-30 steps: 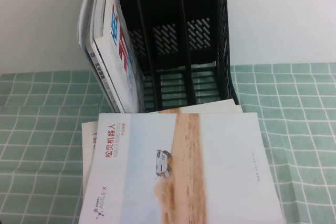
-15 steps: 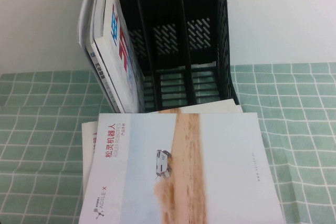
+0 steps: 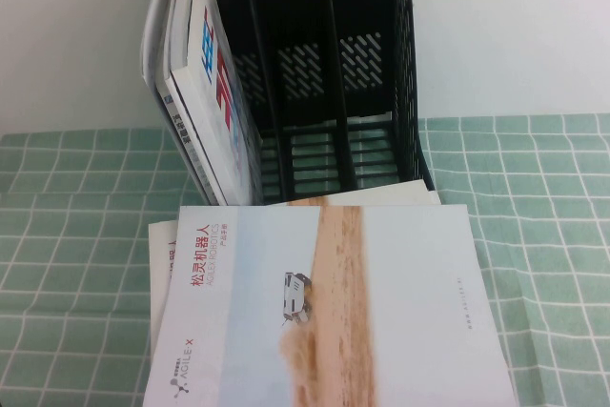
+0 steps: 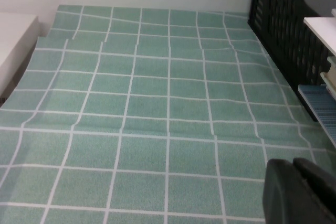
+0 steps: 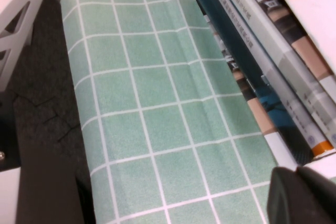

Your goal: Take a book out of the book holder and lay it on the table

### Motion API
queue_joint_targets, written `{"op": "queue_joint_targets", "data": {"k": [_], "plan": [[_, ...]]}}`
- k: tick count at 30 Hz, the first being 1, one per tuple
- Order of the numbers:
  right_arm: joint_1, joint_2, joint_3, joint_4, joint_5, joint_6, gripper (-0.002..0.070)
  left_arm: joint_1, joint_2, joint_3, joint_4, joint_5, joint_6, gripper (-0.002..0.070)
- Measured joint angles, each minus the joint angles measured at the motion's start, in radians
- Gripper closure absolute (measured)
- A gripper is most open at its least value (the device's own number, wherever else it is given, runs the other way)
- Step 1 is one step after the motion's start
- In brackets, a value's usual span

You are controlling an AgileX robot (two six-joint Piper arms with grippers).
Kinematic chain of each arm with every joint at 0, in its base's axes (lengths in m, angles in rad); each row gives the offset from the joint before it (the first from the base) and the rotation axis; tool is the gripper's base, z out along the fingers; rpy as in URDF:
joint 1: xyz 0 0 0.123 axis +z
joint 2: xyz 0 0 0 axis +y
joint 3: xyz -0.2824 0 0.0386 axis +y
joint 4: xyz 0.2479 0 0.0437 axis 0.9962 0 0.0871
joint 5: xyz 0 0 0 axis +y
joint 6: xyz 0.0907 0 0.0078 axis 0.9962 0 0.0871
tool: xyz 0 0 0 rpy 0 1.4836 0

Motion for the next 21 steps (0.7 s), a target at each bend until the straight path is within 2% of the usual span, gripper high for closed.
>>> {"op": "queue_joint_targets", "data": {"k": [7, 13, 17, 21], "plan": [[0.0, 0.0, 0.0, -0.003, 0.0, 0.022, 0.0678, 0.0, 0.0, 0.0, 0.0, 0.0, 0.0, 0.0677], [-0.027, 0.0, 0.0, -0.043, -0.042, 0.212, 0.0678, 0.0, 0.0, 0.0, 0.0, 0.0, 0.0, 0.0677], [-0.185, 0.0, 0.0, -0.063, -0.113, 0.209, 0.0678, 0.0, 0.0, 0.0, 0.0, 0.0, 0.0, 0.0677], [-0.431, -0.013, 0.007, -0.065, -0.228, 0.121, 0.0678, 0.0, 0.0, 0.0, 0.0, 0.0, 0.0, 0.0678]]}}
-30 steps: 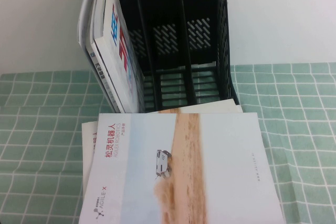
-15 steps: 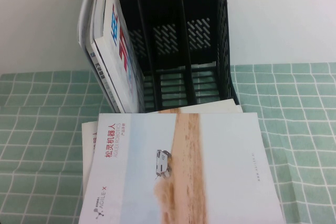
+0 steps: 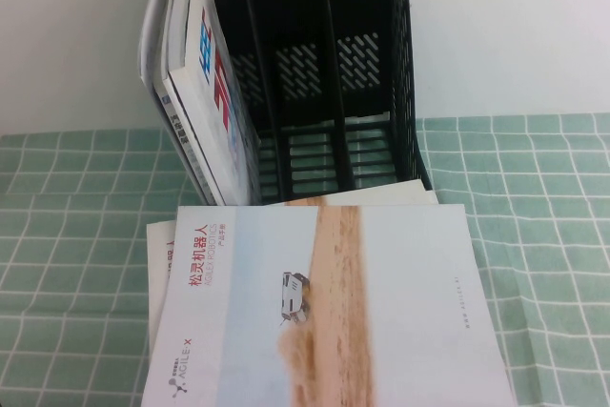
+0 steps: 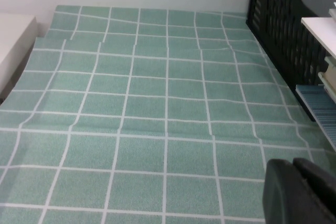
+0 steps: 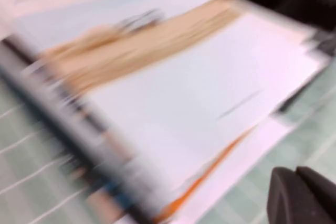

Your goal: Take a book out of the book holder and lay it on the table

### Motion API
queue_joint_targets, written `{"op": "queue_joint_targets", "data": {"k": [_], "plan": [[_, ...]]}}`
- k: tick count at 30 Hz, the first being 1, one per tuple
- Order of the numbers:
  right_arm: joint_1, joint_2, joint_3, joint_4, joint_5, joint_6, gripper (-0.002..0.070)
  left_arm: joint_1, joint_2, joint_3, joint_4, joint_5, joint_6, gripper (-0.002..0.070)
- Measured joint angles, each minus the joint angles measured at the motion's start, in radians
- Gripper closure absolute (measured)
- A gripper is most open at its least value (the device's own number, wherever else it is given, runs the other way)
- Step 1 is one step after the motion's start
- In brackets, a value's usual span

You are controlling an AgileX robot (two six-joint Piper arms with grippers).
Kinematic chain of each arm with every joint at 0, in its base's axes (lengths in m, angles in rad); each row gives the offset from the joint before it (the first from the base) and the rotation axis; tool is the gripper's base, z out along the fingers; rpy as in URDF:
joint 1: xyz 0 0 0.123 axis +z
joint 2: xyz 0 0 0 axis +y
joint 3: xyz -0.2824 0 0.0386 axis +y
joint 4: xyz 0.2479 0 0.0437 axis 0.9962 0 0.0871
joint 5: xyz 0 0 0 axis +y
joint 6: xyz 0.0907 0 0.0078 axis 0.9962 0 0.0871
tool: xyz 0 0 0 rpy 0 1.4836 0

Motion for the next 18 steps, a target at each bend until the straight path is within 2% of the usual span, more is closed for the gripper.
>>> {"op": "queue_joint_targets", "data": {"k": [7, 13, 18], "plan": [[-0.409, -0.143, 0.06, 0.026, -0.182, -0.166, 0.0678, 0.0, 0.0, 0.0, 0.0, 0.0, 0.0, 0.0677], [-0.682, -0.306, 0.097, 0.102, -0.199, -0.267, 0.0678, 0.0, 0.0, 0.0, 0.0, 0.0, 0.0, 0.0677], [-0.863, -0.376, 0.12, 0.204, -0.195, -0.364, 0.0678, 0.0, 0.0, 0.0, 0.0, 0.0, 0.0, 0.0677]]}}
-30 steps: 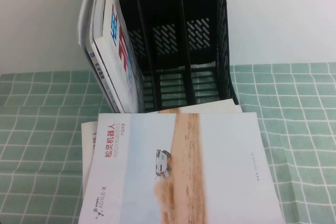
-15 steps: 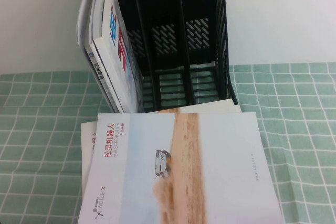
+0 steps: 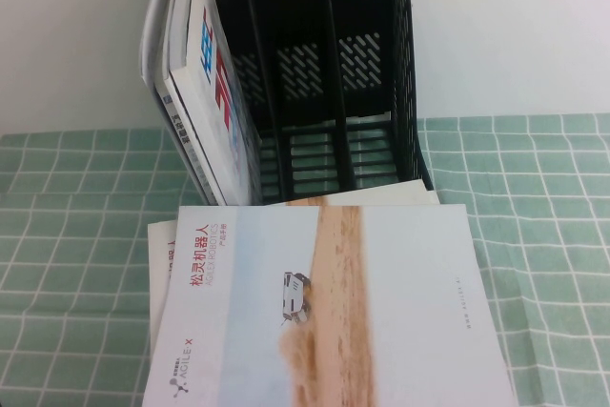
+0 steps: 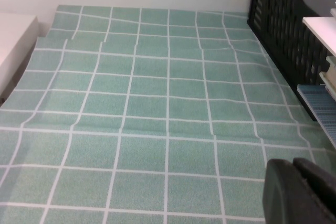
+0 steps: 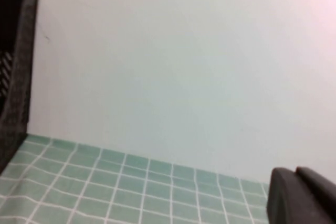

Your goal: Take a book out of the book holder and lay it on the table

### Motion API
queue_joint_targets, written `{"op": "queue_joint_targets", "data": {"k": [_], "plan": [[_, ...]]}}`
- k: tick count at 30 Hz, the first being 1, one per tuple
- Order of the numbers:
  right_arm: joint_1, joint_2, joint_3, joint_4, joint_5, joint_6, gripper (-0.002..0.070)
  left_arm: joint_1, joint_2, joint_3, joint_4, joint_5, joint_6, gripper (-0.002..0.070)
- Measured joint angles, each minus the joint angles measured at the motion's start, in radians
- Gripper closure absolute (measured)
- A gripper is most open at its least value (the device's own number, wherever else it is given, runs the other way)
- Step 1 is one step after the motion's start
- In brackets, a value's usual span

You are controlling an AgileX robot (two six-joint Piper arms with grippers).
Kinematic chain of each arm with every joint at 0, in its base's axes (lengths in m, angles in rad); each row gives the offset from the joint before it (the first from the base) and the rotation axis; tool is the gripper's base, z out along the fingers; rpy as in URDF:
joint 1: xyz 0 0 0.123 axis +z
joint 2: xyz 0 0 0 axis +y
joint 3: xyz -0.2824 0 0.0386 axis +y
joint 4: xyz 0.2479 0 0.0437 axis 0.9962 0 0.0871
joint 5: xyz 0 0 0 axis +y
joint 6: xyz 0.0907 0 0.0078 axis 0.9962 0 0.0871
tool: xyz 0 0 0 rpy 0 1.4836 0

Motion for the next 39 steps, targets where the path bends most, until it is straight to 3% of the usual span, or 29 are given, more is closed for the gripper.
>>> {"op": "queue_joint_targets", "data": {"k": [7, 18, 39], "plan": [[-0.086, -0.002, 0.118, 0.081, -0.004, -0.013, 0.0678, 0.0, 0.0, 0.0, 0.0, 0.0, 0.0, 0.0677], [-0.089, -0.002, 0.164, 0.097, 0.209, 0.034, 0.0678, 0.0, 0.0, 0.0, 0.0, 0.0, 0.0, 0.0677], [-0.032, -0.002, 0.164, 0.106, 0.215, 0.113, 0.0678, 0.0, 0.0, 0.0, 0.0, 0.0, -0.016, 0.0677]]}}
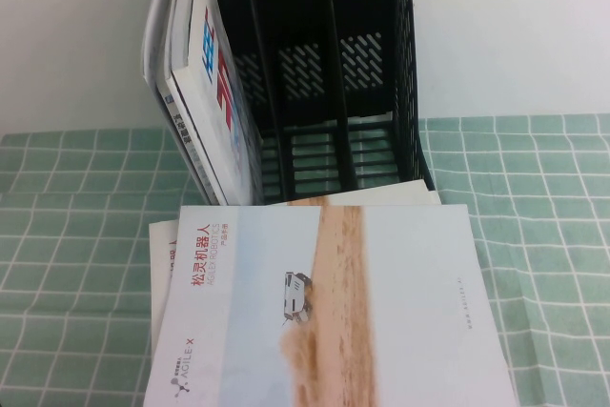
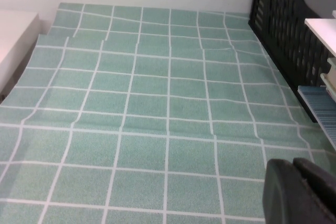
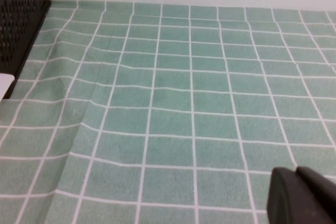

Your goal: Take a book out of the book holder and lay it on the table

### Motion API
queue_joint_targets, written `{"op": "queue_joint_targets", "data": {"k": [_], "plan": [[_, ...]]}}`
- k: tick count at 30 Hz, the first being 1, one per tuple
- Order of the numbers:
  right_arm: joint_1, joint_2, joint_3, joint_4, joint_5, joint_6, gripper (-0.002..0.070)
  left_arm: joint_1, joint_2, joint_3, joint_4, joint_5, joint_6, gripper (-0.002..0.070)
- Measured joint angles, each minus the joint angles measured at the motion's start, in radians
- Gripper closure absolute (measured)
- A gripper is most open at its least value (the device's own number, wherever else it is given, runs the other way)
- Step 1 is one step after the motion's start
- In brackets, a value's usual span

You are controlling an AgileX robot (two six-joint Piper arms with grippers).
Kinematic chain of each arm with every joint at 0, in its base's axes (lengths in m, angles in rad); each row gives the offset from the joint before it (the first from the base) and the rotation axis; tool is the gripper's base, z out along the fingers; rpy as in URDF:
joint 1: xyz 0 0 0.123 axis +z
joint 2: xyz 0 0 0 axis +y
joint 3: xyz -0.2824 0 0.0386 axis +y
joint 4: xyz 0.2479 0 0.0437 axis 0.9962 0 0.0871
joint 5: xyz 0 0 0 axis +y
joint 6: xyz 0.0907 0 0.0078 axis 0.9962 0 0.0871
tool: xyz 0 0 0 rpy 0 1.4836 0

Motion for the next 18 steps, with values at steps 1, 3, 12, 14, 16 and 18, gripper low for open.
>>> {"op": "queue_joint_targets", "data": {"k": [1, 3, 12, 14, 16, 18], "plan": [[0.0, 0.0, 0.0, -0.001, 0.0, 0.0, 0.0678, 0.0, 0.0, 0.0, 0.0, 0.0, 0.0, 0.0677], [0.0, 0.0, 0.0, -0.001, 0.0, 0.0, 0.0678, 0.0, 0.0, 0.0, 0.0, 0.0, -0.002, 0.0678], [0.0, 0.0, 0.0, 0.004, 0.0, 0.0, 0.0678, 0.0, 0.0, 0.0, 0.0, 0.0, -0.002, 0.0678], [0.0, 0.0, 0.0, 0.004, 0.0, 0.0, 0.0678, 0.0, 0.0, 0.0, 0.0, 0.0, -0.002, 0.0678], [0.0, 0.0, 0.0, 0.005, 0.0, 0.0, 0.0678, 0.0, 0.0, 0.0, 0.0, 0.0, -0.002, 0.0678], [0.0, 0.0, 0.0, 0.005, 0.0, 0.0, 0.0678, 0.0, 0.0, 0.0, 0.0, 0.0, -0.002, 0.0678]]}}
